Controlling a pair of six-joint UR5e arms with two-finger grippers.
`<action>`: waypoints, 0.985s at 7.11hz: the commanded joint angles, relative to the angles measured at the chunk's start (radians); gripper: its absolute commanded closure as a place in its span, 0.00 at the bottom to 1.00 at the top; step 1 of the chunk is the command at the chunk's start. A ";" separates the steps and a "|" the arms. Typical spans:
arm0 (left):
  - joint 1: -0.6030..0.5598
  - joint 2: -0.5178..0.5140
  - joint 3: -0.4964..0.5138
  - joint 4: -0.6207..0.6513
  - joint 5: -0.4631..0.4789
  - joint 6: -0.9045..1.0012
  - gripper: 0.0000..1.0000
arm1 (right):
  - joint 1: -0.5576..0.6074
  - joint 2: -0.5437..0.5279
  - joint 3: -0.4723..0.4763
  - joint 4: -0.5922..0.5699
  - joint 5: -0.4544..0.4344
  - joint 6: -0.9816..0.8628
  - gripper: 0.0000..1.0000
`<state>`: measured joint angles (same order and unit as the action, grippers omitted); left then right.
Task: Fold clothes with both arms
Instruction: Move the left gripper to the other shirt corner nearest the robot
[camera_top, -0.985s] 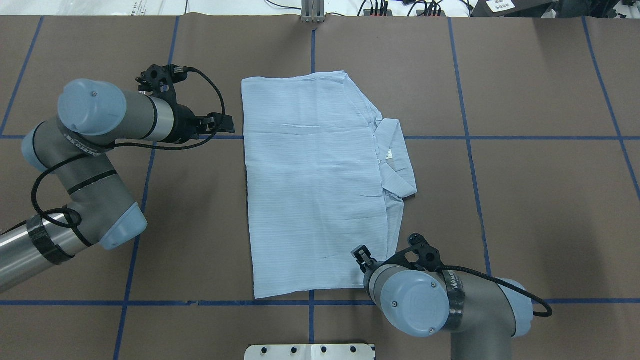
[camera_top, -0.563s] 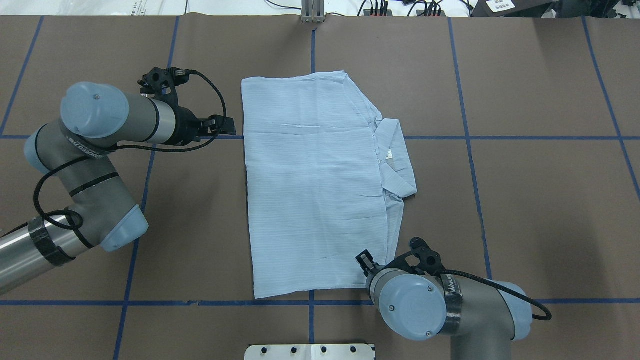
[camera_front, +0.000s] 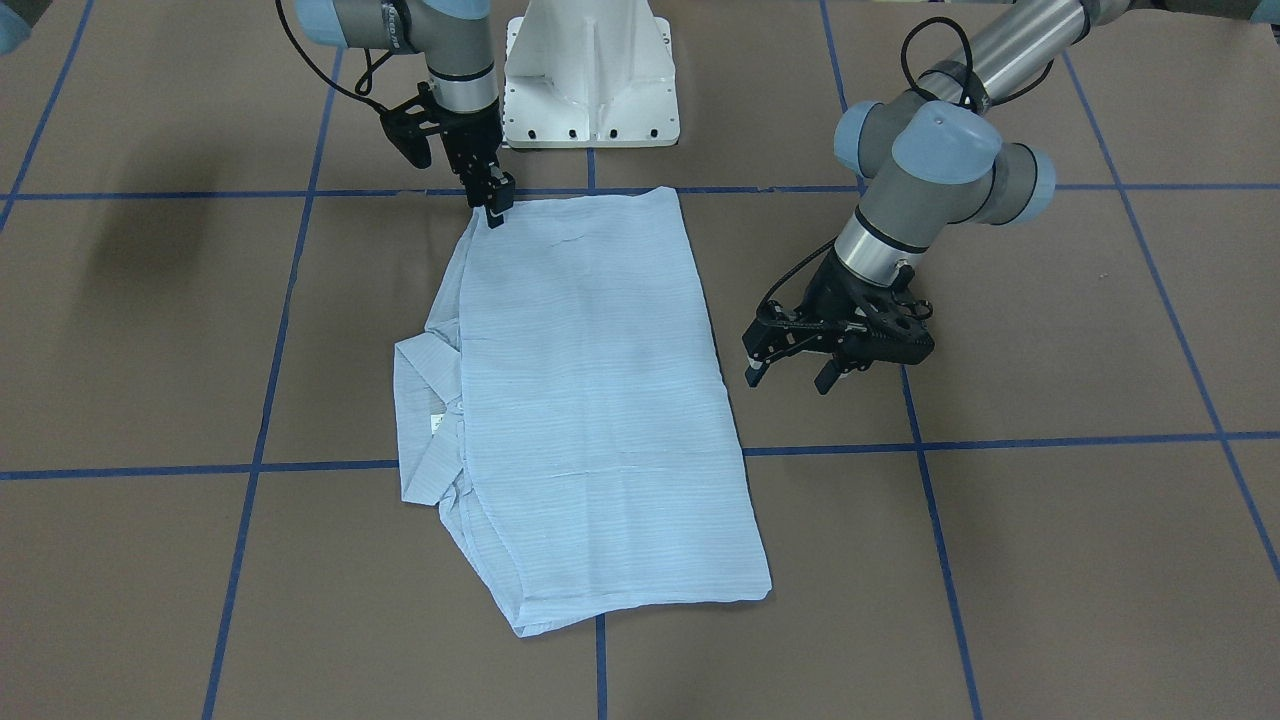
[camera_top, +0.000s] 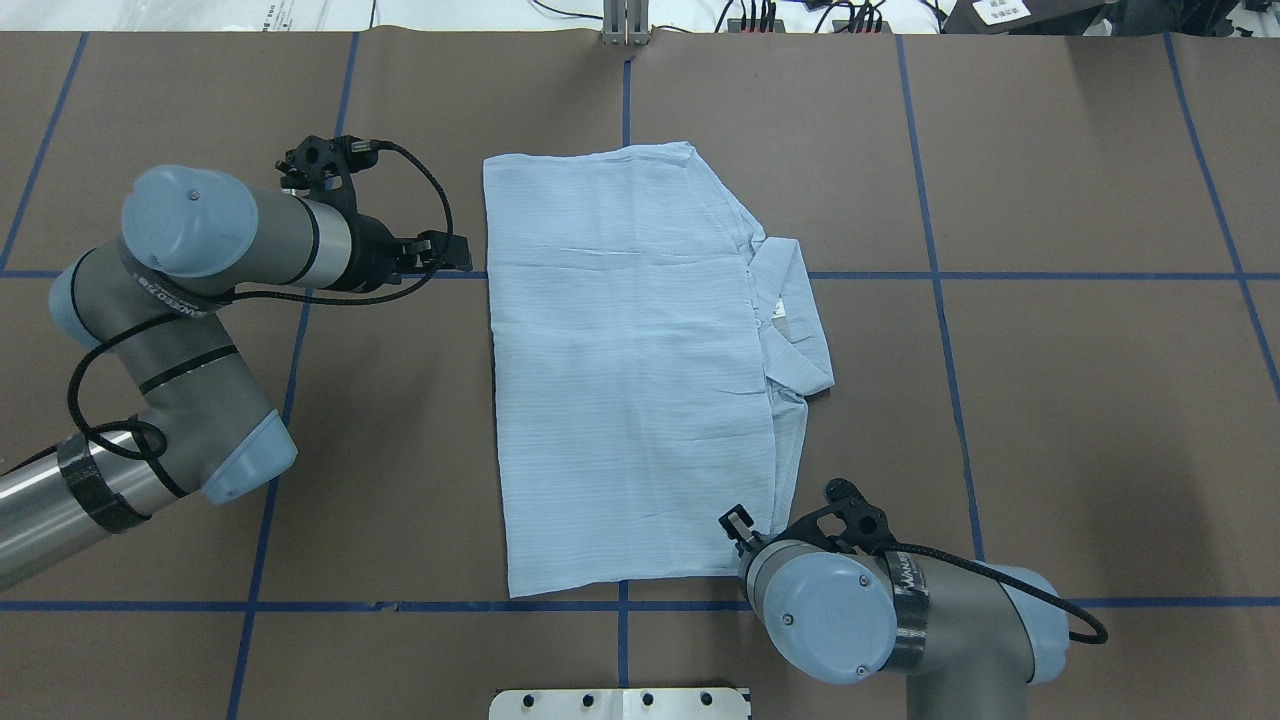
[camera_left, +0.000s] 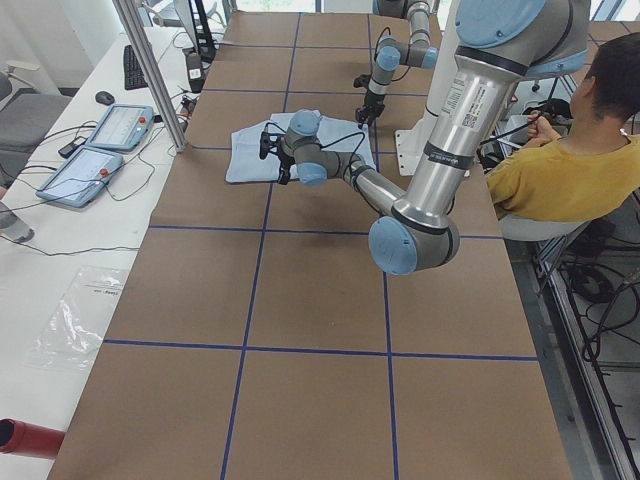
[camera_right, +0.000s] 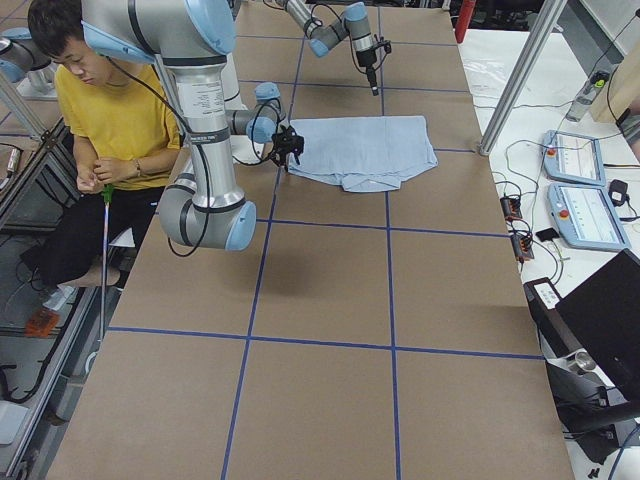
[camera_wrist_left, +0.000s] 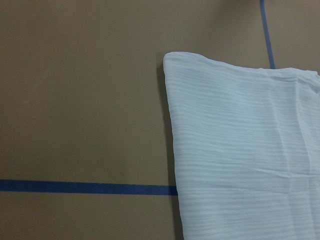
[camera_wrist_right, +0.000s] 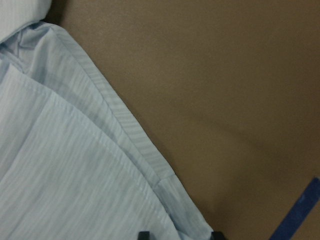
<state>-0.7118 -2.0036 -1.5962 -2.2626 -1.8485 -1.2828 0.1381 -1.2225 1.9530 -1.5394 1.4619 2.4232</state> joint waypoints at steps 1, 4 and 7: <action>0.000 0.000 -0.002 0.000 0.000 -0.003 0.01 | 0.000 0.000 0.006 0.001 0.002 0.001 1.00; 0.061 -0.007 -0.011 -0.002 0.000 -0.204 0.01 | 0.001 -0.003 0.050 -0.002 0.002 0.001 1.00; 0.289 0.110 -0.227 0.009 0.131 -0.561 0.01 | -0.021 -0.003 0.063 -0.004 0.000 0.007 1.00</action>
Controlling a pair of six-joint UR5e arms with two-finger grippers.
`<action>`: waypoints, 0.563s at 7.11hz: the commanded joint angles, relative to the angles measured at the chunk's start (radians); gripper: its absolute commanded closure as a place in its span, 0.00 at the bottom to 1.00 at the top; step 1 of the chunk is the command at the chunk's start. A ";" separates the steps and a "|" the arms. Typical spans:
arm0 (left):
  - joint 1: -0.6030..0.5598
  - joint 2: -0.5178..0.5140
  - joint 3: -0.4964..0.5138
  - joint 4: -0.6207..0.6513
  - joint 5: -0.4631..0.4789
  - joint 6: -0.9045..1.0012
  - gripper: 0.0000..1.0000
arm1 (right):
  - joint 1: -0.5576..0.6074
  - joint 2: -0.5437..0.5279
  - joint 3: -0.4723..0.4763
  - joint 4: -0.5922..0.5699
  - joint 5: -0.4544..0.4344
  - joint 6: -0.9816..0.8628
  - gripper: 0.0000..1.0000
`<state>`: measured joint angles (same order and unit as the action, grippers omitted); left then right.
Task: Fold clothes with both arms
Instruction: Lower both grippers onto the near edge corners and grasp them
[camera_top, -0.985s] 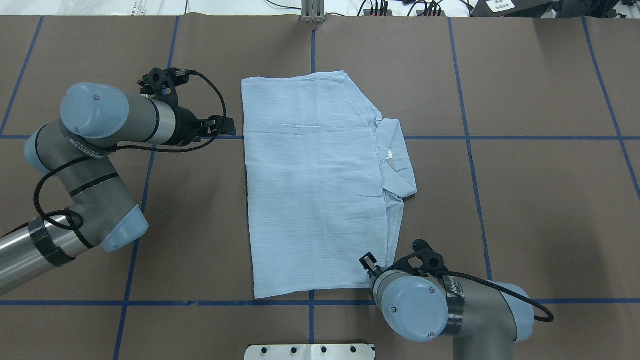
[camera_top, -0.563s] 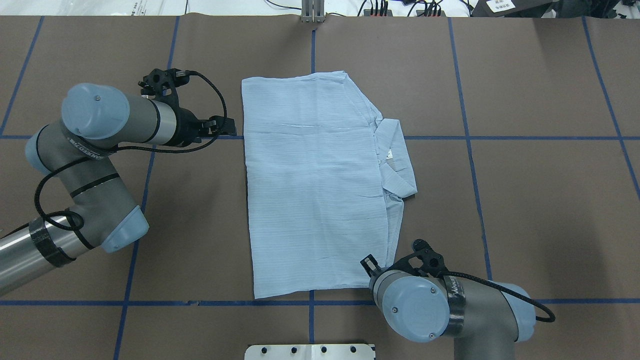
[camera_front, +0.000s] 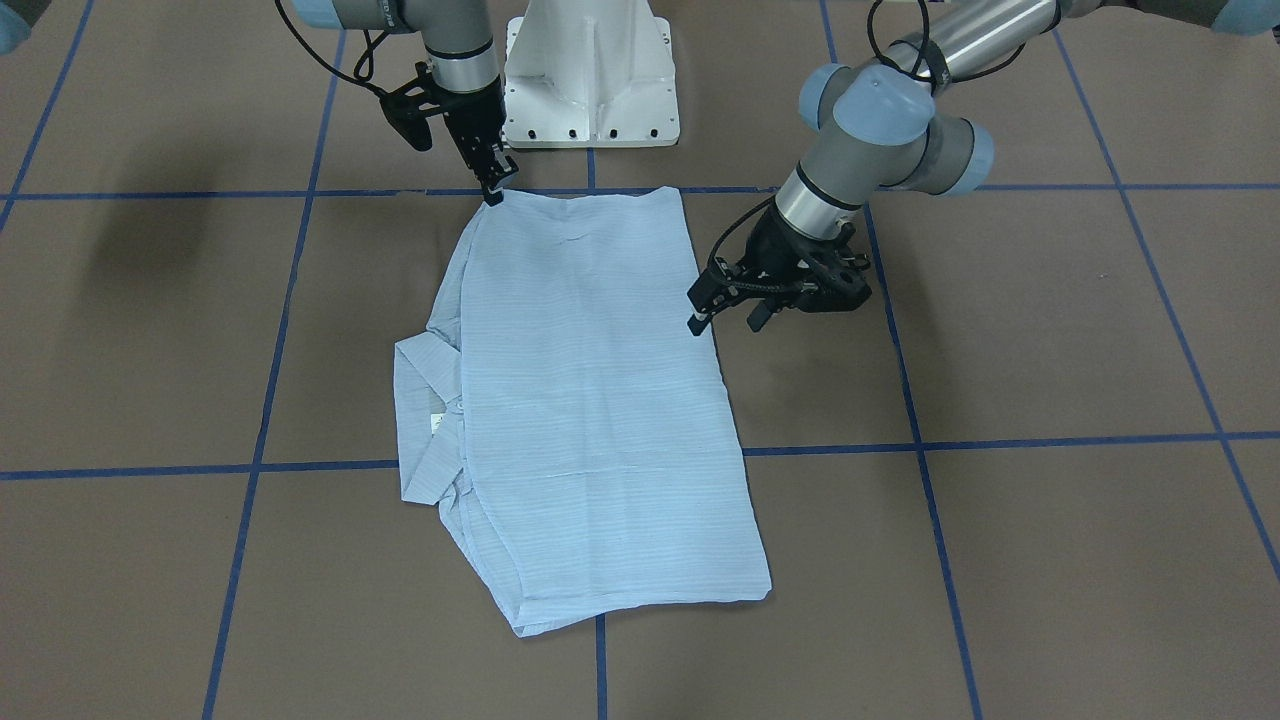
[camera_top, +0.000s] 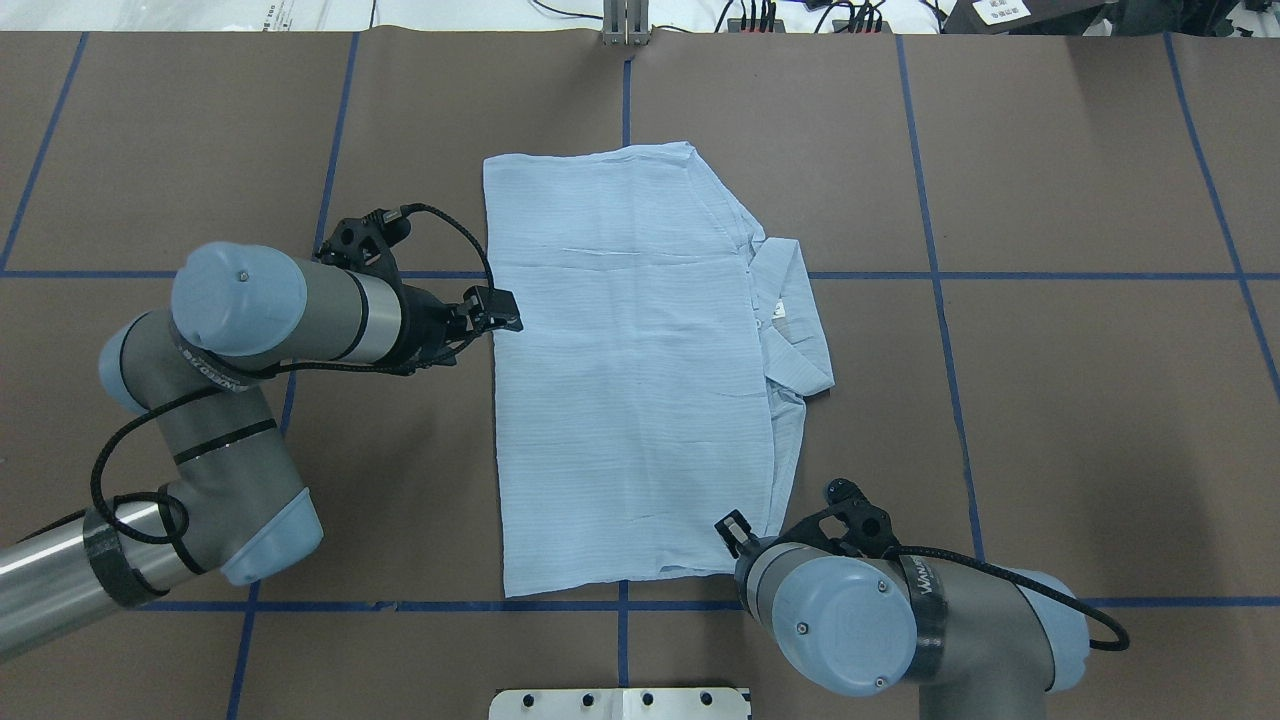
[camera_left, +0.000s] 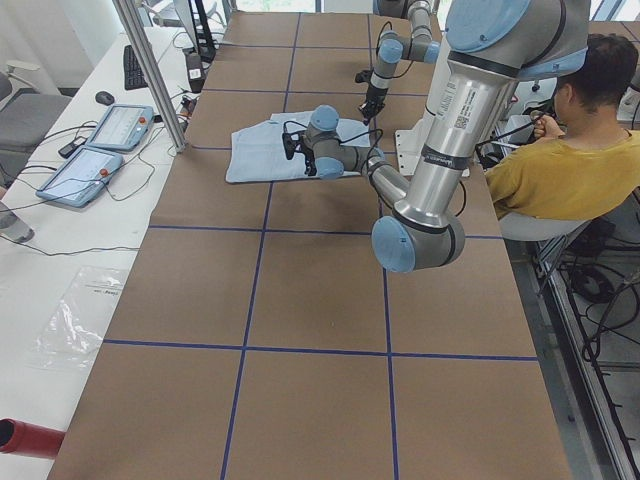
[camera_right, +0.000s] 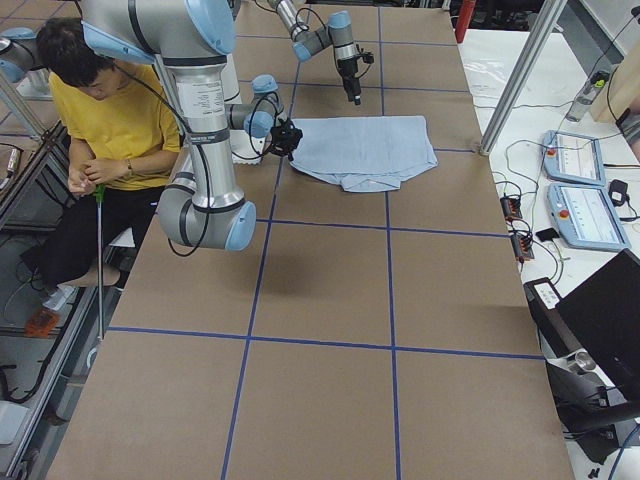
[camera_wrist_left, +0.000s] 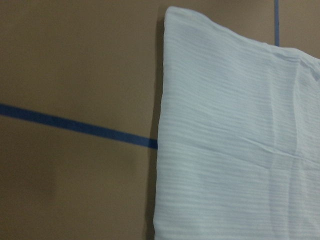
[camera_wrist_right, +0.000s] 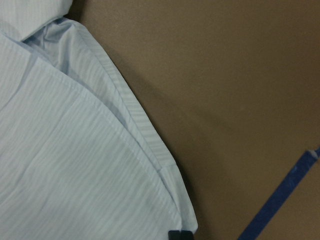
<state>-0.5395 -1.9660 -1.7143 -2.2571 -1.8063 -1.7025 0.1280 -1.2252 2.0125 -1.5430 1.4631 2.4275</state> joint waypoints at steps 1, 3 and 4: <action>0.213 0.128 -0.160 0.007 0.166 -0.235 0.01 | -0.016 0.000 0.003 -0.002 -0.003 0.004 1.00; 0.326 0.153 -0.162 0.025 0.255 -0.311 0.04 | -0.021 0.001 0.008 -0.017 -0.004 0.004 1.00; 0.351 0.154 -0.160 0.027 0.263 -0.339 0.06 | -0.021 0.000 0.011 -0.017 -0.004 0.004 1.00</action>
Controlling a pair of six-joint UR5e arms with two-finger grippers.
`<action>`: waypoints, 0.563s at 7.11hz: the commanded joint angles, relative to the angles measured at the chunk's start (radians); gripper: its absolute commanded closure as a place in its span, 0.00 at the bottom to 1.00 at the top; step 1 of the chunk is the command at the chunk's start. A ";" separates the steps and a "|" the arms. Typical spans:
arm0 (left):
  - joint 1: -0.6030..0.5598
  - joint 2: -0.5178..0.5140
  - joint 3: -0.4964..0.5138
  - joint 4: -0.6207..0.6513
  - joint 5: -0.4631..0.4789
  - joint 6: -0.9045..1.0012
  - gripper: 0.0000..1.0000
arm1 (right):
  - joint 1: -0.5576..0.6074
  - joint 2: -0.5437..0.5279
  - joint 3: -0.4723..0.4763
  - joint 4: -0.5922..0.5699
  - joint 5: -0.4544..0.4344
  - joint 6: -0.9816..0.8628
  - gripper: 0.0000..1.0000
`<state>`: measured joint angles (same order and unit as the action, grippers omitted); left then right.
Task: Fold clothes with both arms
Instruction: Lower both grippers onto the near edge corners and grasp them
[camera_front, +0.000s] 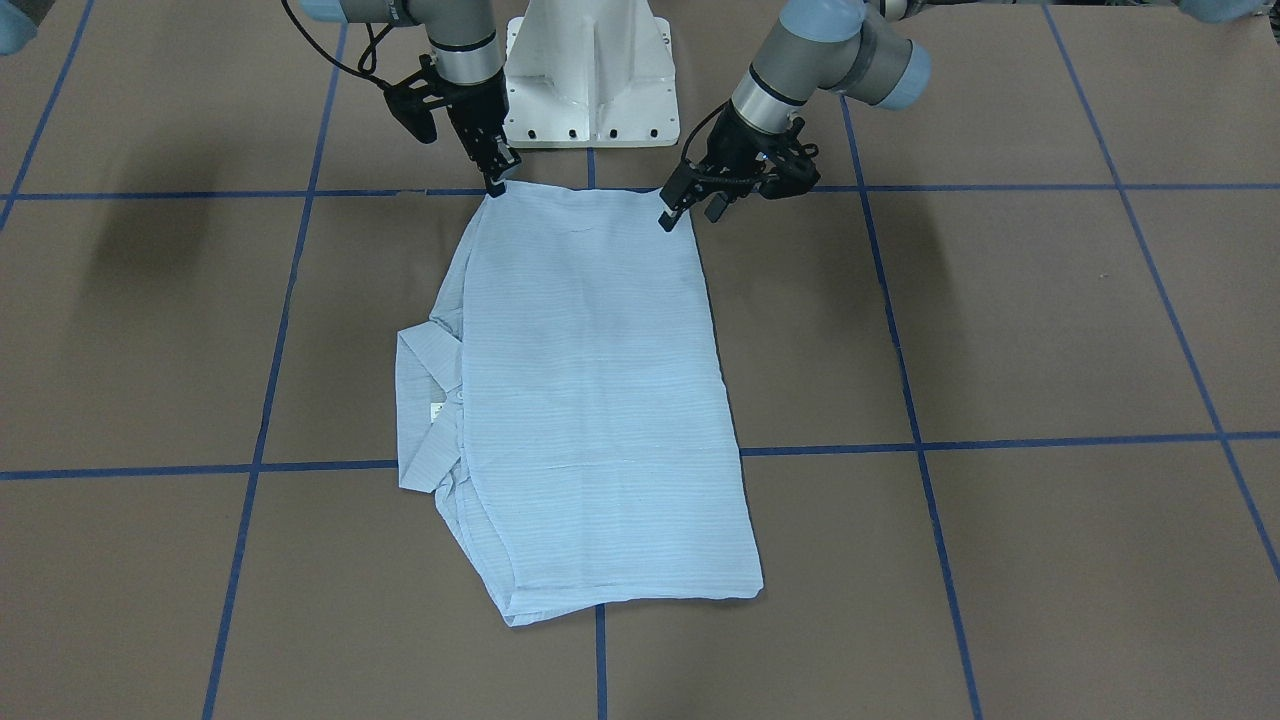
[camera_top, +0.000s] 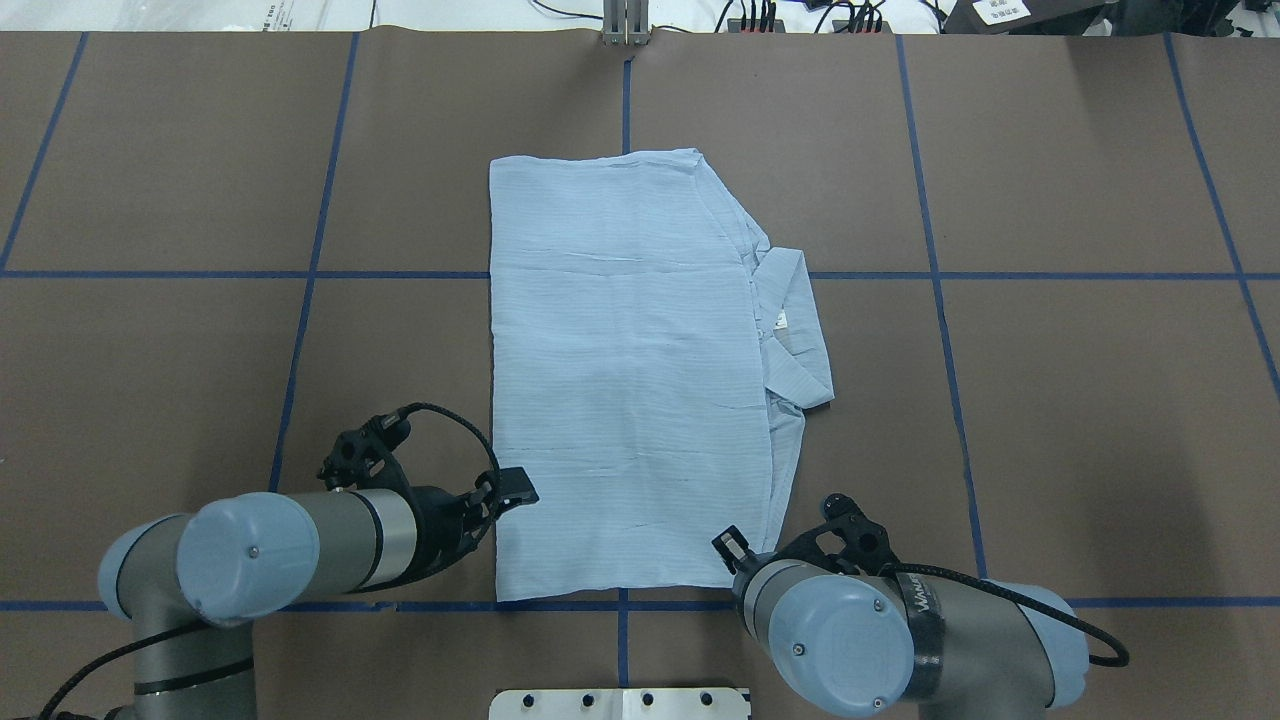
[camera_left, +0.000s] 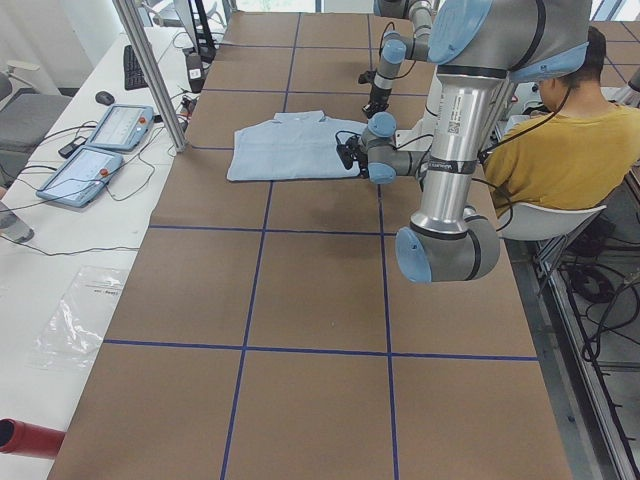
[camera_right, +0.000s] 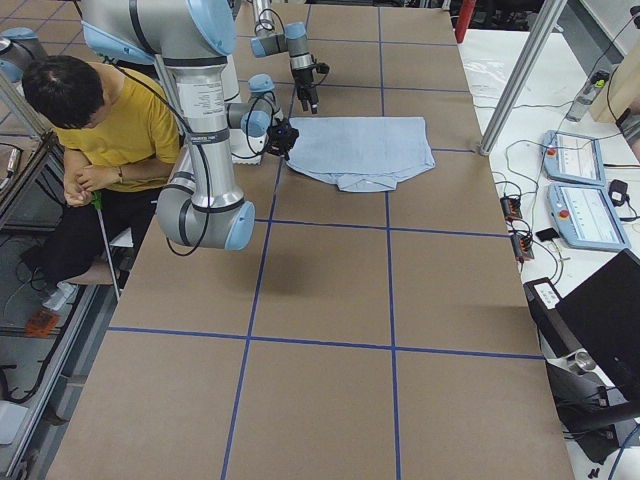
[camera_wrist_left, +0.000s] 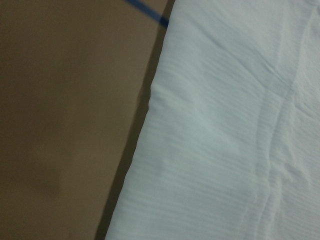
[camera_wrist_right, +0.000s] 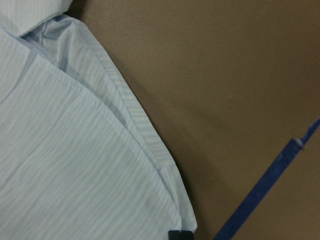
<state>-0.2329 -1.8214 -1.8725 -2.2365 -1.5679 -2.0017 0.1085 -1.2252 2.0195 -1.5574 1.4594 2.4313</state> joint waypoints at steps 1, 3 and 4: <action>0.053 0.008 -0.002 0.006 0.025 -0.040 0.07 | -0.001 0.000 0.004 -0.003 -0.001 0.000 1.00; 0.060 0.010 -0.005 0.012 0.025 -0.042 0.15 | -0.001 0.001 0.004 -0.004 -0.001 0.000 1.00; 0.061 0.008 -0.005 0.029 0.025 -0.042 0.19 | -0.001 0.000 0.004 -0.003 -0.001 0.000 1.00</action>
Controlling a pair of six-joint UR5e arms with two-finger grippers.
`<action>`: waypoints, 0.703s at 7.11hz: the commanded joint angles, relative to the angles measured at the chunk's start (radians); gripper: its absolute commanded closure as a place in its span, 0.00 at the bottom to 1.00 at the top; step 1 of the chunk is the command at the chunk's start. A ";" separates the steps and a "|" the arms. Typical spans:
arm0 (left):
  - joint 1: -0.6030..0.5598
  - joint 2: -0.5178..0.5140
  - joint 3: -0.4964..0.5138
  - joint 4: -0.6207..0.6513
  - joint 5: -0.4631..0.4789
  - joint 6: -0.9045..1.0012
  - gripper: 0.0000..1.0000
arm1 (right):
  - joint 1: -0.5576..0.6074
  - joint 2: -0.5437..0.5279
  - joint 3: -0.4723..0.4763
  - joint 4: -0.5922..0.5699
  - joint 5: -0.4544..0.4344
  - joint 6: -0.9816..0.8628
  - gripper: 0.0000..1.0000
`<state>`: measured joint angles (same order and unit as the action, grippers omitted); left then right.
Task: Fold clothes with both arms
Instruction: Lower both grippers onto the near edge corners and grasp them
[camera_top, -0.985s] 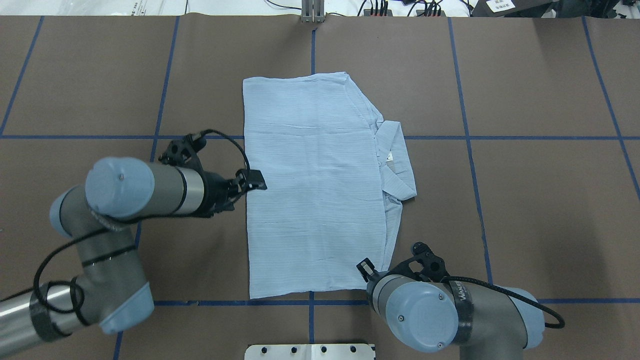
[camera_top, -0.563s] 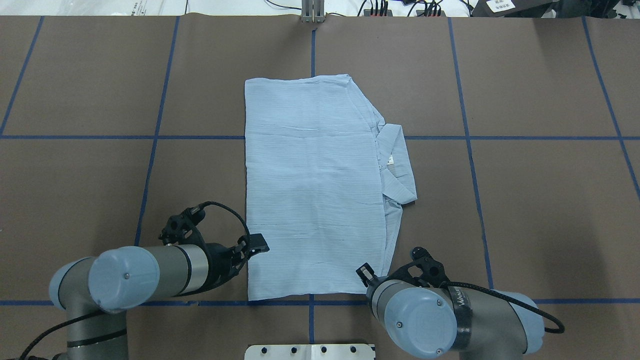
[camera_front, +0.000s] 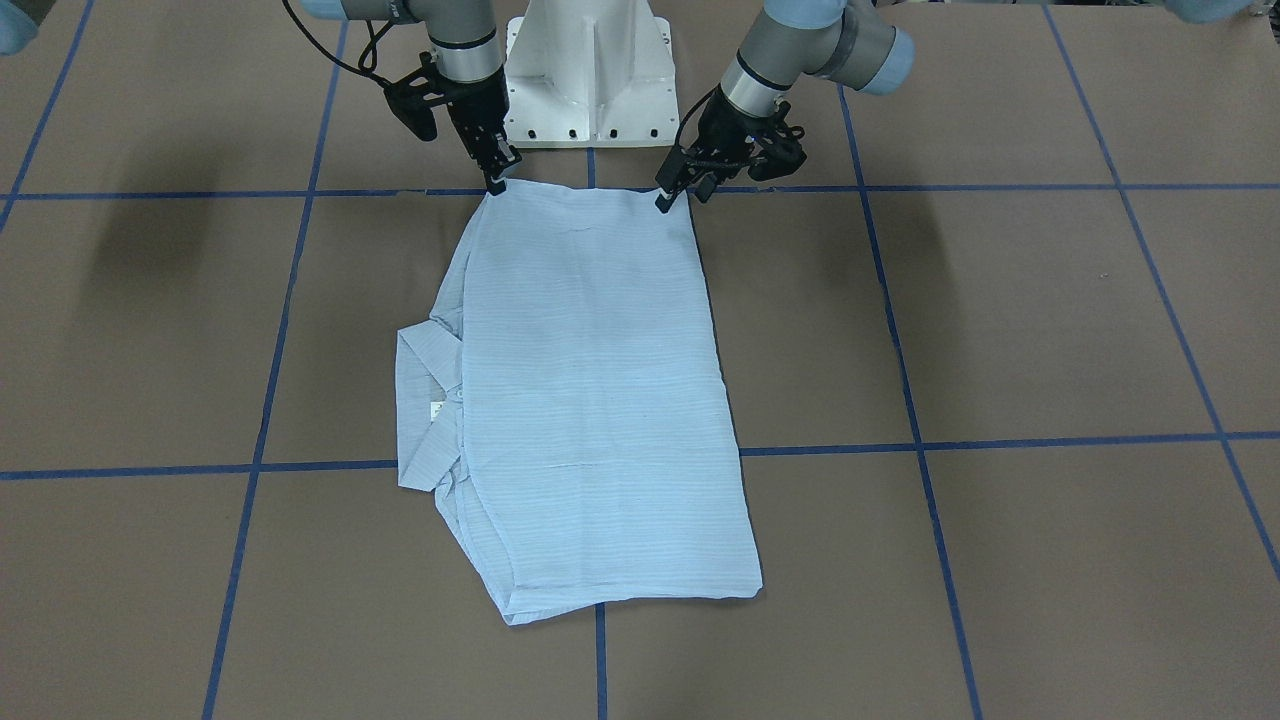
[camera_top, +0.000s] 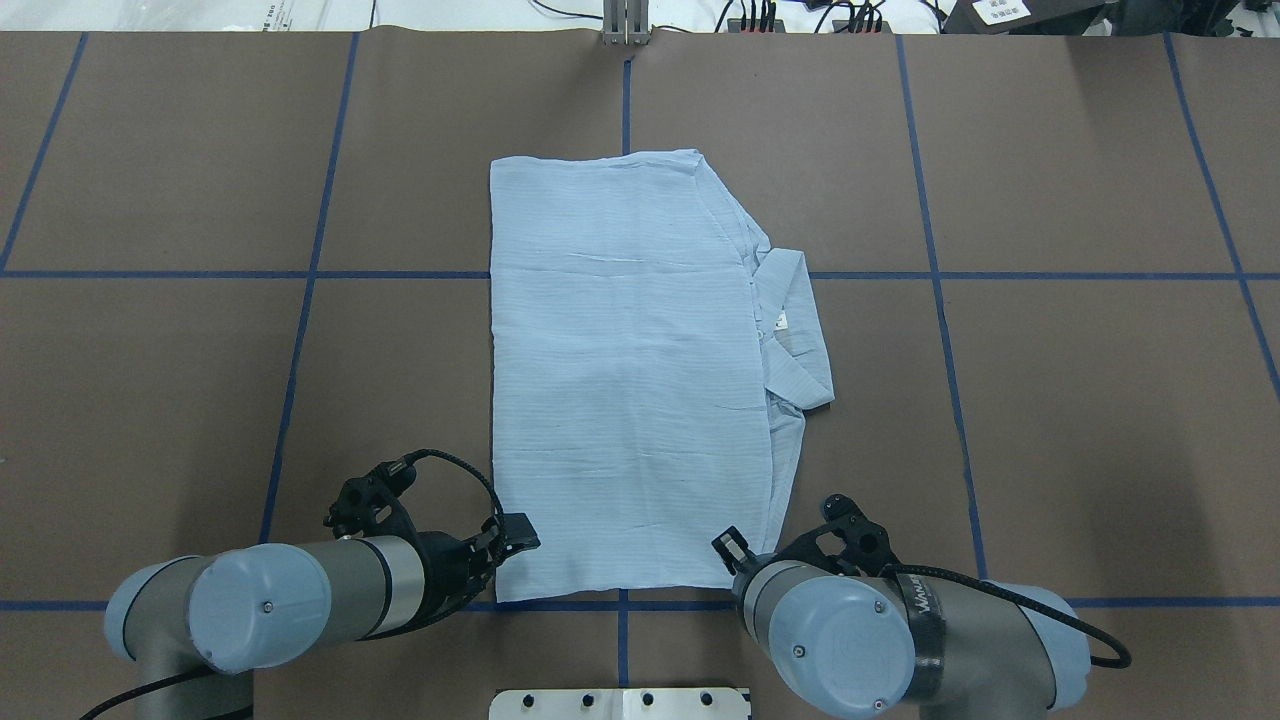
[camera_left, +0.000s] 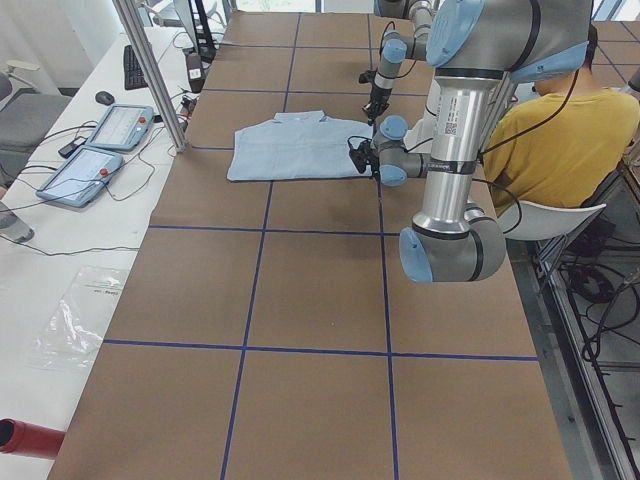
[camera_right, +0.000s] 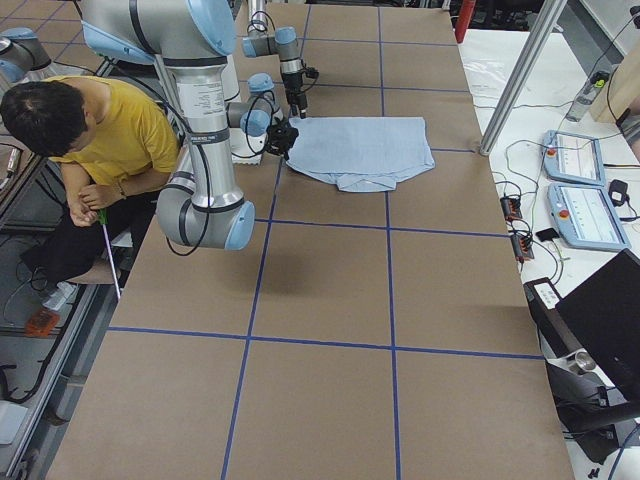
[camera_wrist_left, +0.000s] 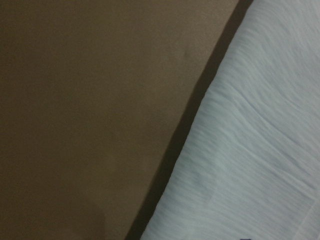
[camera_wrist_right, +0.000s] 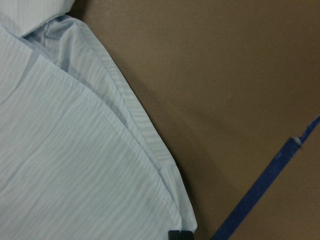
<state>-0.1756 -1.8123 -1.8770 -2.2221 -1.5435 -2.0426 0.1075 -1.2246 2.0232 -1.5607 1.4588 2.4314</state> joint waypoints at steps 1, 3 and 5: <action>0.010 -0.001 -0.001 0.016 0.002 -0.001 0.20 | 0.000 -0.001 0.000 0.001 0.000 0.000 1.00; 0.025 -0.005 -0.001 0.034 0.002 -0.017 0.21 | 0.000 -0.001 0.000 0.001 0.000 0.000 1.00; 0.041 -0.005 -0.005 0.036 0.023 -0.019 0.24 | -0.002 -0.001 0.000 0.001 0.002 0.000 1.00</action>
<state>-0.1456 -1.8171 -1.8807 -2.1883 -1.5369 -2.0598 0.1068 -1.2254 2.0233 -1.5601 1.4598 2.4307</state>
